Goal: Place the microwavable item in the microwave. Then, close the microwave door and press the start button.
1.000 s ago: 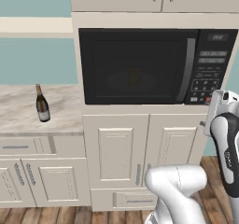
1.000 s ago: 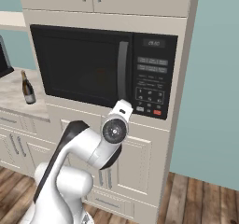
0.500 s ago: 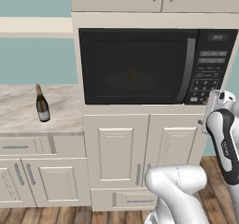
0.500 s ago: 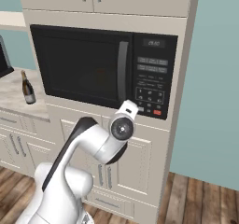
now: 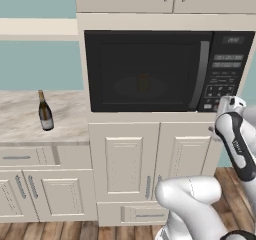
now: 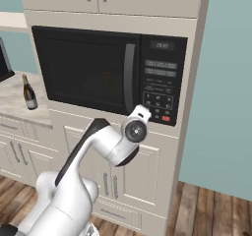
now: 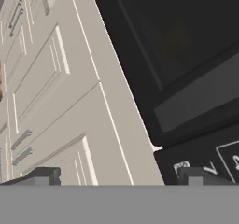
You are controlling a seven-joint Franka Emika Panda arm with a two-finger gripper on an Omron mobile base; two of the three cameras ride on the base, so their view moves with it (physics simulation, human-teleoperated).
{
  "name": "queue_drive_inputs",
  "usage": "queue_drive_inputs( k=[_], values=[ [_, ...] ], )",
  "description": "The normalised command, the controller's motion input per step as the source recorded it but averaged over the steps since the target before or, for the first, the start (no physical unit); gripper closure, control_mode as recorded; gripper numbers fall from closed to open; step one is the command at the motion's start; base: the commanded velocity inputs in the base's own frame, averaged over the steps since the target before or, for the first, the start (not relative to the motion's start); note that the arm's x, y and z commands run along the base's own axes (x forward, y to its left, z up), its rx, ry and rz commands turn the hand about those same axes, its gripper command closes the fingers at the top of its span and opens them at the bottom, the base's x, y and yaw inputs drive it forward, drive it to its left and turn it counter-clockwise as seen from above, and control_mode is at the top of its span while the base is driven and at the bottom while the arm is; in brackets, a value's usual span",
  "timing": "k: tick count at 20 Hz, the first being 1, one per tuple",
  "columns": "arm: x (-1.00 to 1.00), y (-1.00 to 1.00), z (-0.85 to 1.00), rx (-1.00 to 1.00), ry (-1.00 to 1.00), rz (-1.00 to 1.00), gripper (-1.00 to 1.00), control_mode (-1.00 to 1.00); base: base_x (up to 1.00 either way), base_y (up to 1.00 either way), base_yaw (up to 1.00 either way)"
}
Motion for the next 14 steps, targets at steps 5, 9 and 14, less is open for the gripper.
queue_drive_inputs(
  k=[5, 9, 14],
  values=[
    [0.38, -0.04, -0.14, 0.01, 0.0, 0.0, -1.0, -1.0, 0.0, 0.0, 0.0],
    [0.31, -0.09, -0.27, 0.01, 0.0, 0.0, -1.0, -1.0, 0.0, 0.0, 0.0],
    [0.08, -0.15, -0.14, 0.01, 0.0, 0.0, -1.0, -1.0, 0.0, 0.0, 0.0]
  ],
)
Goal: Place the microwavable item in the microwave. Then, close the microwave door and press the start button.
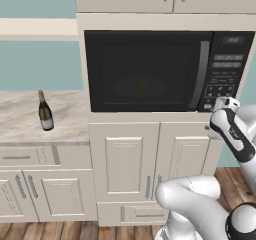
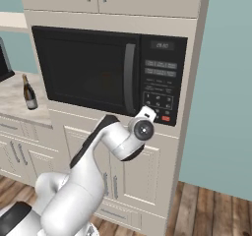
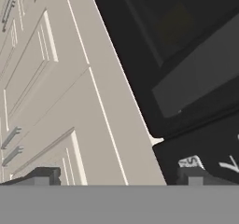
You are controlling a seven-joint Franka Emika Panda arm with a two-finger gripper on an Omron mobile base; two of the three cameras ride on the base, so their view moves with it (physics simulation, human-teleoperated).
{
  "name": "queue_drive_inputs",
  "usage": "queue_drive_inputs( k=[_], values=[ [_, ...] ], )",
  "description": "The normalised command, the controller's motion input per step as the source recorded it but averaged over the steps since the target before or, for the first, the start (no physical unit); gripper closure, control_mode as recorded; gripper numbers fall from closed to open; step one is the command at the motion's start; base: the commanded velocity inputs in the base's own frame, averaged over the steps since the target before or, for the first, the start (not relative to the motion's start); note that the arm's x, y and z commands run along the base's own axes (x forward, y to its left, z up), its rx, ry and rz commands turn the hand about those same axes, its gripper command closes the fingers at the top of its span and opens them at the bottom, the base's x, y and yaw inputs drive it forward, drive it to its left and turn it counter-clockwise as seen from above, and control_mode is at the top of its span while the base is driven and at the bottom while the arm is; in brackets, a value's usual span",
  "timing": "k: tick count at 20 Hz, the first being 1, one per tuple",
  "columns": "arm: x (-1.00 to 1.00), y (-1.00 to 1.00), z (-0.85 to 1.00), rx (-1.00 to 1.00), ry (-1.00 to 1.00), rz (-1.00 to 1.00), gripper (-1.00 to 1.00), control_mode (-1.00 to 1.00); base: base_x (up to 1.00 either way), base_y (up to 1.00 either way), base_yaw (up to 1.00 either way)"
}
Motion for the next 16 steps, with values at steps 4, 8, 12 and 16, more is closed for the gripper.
queue_drive_inputs(
  k=[4, 8, 12, 16],
  values=[
    [0.16, -0.1, -0.11, 0.0, 0.0, 0.0, -1.0, -1.0, 0.0, 0.0, 0.0],
    [0.31, 0.0, -0.16, 0.0, 0.0, 0.0, -1.0, -1.0, 0.0, 0.0, 0.0],
    [0.33, -0.01, -0.15, 0.0, 0.0, 0.0, -1.0, -1.0, 0.0, 0.0, 0.0],
    [0.27, -0.02, -0.1, 0.0, 0.0, 0.0, -1.0, -1.0, 0.0, 0.0, 0.0]
  ],
)
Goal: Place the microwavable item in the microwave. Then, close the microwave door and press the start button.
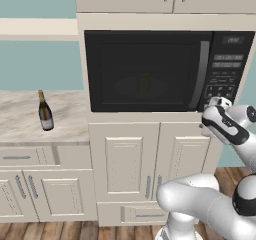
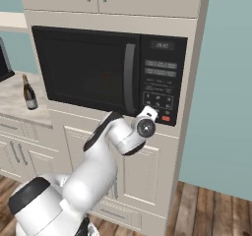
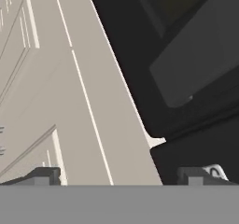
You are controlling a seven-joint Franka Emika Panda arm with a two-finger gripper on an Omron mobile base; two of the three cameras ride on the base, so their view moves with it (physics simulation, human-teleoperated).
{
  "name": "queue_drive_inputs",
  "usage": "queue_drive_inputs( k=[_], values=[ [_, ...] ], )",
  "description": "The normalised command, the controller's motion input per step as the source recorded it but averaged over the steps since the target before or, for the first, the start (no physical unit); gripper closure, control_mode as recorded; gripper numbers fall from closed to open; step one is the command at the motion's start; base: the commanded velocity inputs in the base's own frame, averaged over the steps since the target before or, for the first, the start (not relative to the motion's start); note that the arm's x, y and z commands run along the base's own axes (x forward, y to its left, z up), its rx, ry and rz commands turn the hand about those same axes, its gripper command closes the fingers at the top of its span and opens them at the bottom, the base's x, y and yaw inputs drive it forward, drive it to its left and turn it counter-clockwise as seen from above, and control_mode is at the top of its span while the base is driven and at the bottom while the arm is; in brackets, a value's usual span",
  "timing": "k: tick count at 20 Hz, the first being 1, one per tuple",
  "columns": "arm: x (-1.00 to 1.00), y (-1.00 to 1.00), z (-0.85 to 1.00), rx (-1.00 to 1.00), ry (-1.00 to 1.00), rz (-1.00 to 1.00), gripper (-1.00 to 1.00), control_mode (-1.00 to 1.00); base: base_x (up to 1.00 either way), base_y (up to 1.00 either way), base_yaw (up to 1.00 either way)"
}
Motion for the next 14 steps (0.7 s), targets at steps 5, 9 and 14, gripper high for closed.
queue_drive_inputs(
  k=[5, 9, 14],
  values=[
    [0.19, -0.14, -0.01, 0.0, 0.0, 0.0, -1.0, -1.0, 0.0, 0.0, 0.0],
    [0.17, -0.22, 0.0, 0.01, 0.0, 0.01, -1.0, -1.0, 0.0, 0.0, 0.0],
    [0.23, -0.18, -0.07, 0.01, 0.0, 0.01, -1.0, -1.0, 0.0, 0.0, 0.0]
  ],
)
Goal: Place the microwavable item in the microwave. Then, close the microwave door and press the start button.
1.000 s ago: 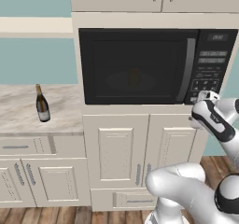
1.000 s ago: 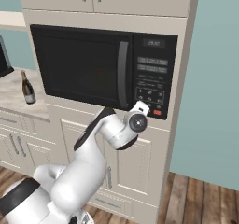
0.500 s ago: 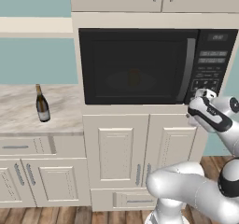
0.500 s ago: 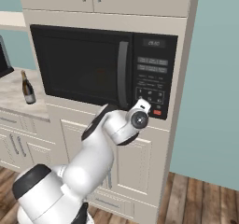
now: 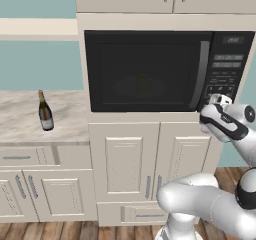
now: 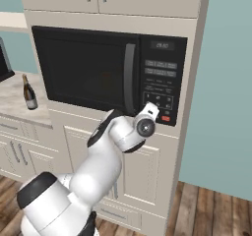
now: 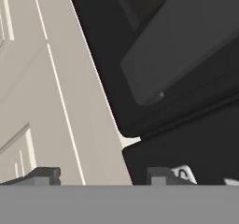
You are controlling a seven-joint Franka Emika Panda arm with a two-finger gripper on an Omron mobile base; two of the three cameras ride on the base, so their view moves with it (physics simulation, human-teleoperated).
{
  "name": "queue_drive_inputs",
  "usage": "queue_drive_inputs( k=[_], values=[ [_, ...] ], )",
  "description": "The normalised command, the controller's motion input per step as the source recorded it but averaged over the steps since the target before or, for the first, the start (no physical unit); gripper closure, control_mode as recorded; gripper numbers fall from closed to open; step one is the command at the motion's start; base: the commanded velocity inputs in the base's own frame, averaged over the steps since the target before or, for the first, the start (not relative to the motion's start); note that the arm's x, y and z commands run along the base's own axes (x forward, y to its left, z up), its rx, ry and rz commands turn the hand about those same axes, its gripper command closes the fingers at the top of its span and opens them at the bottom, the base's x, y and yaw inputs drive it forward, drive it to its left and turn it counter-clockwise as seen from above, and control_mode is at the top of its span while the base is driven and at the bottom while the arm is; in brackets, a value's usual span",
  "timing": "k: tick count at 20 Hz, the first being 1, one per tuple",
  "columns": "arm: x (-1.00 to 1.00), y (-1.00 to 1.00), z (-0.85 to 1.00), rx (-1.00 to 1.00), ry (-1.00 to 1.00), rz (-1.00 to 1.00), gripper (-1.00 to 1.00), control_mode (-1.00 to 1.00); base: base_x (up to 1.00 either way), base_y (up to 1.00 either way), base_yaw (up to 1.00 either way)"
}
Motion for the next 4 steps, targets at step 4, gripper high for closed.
queue_drive_inputs(
  k=[4],
  values=[
    [0.22, -0.19, -0.04, 0.01, 0.0, 0.0, -1.0, -1.0, 0.0, 0.0, 0.0]
  ],
)
